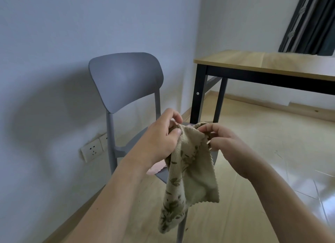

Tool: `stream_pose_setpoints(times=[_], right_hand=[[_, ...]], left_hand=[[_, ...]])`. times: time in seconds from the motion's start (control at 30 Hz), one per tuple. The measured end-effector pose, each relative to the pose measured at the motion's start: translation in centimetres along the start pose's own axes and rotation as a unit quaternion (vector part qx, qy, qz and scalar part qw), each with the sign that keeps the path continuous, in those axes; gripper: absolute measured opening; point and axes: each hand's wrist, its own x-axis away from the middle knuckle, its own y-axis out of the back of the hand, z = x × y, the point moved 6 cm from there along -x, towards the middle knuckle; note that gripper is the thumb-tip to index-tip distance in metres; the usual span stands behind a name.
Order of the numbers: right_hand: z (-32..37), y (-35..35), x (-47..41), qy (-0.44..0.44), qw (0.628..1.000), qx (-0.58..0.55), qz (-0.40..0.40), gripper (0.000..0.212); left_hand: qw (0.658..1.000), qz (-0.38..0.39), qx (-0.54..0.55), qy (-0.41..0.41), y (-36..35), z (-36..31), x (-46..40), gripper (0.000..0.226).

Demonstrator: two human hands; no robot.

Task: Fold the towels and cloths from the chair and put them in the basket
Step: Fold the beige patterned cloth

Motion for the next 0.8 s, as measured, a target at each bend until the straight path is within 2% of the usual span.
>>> stream_pose_setpoints(times=[0.13, 0.2, 0.3, 0.4, 0.57, 0.67, 0.73, 0.8], right_hand=[[0.2, -1.4, 0.2, 0.014, 0.997, 0.050, 0.056, 0.045], [0.2, -1.5, 0.2, 0.030, 0.996, 0.075, 0.037, 0.034], [0.5, -1.1, 0.3, 0.067, 0.990, 0.120, -0.034, 0.016], [0.6, -0.8, 0.6, 0.078, 0.990, 0.109, -0.047, 0.013], [2.5, 1.0, 1.3, 0.115, 0.988, 0.079, -0.065, 0.011], [4.6, 2.6, 2.0, 0.161, 0.978, 0.106, -0.085, 0.012], [5.5, 3.6, 2.3, 0.184, 0.969, 0.132, -0.100, 0.012], [6.0, 4.7, 2.6, 0.201, 0.958, 0.163, -0.121, 0.012]], left_hand=[[0.999, 0.005, 0.052, 0.004, 0.2, 0.3, 0.2, 0.020], [0.997, 0.008, 0.071, 0.005, 0.0, 0.3, 0.4, 0.020], [0.996, 0.010, 0.083, -0.004, 0.0, 0.1, 0.8, 0.019], [0.998, 0.007, 0.059, -0.004, 0.4, -0.3, 1.3, 0.017], [0.995, 0.029, -0.096, 0.014, 0.5, -0.5, 2.0, 0.010], [0.987, 0.000, -0.159, -0.023, 0.5, -1.9, 1.9, 0.009], [0.968, -0.021, -0.242, -0.068, 0.4, -3.1, 1.6, 0.017], [0.925, -0.040, -0.365, -0.092, 0.4, -4.2, 1.1, 0.023]])
